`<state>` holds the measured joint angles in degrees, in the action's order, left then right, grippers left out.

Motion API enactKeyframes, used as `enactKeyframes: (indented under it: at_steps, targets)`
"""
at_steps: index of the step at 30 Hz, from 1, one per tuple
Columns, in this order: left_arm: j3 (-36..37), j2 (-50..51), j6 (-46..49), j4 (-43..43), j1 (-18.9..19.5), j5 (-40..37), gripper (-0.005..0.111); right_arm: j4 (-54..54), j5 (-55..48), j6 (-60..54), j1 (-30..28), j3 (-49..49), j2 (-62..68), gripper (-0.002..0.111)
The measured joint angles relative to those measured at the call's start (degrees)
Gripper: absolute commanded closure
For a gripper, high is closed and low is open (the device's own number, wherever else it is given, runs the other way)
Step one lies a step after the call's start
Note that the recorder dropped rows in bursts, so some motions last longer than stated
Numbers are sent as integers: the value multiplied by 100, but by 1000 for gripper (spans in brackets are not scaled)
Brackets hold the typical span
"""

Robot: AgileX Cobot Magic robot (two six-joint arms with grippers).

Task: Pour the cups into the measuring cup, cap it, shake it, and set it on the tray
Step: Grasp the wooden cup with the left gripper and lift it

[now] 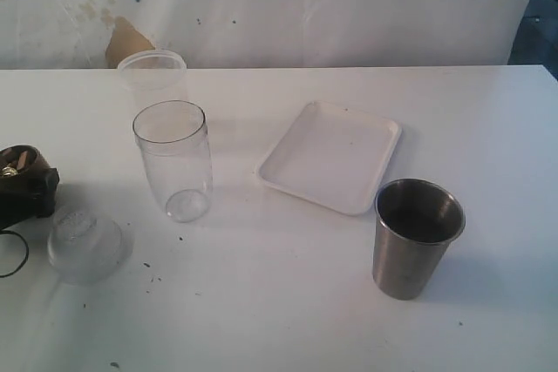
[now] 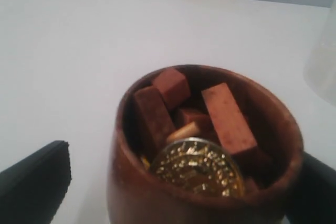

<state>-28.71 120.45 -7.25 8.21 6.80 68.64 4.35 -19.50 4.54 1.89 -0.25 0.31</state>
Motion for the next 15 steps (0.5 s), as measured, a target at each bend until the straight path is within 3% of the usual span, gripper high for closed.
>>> enactKeyframes:
  at_steps: [15]
  targets:
    - [-124, 166, 54, 0, 0, 15, 10, 0, 0, 0, 0, 0, 0, 108]
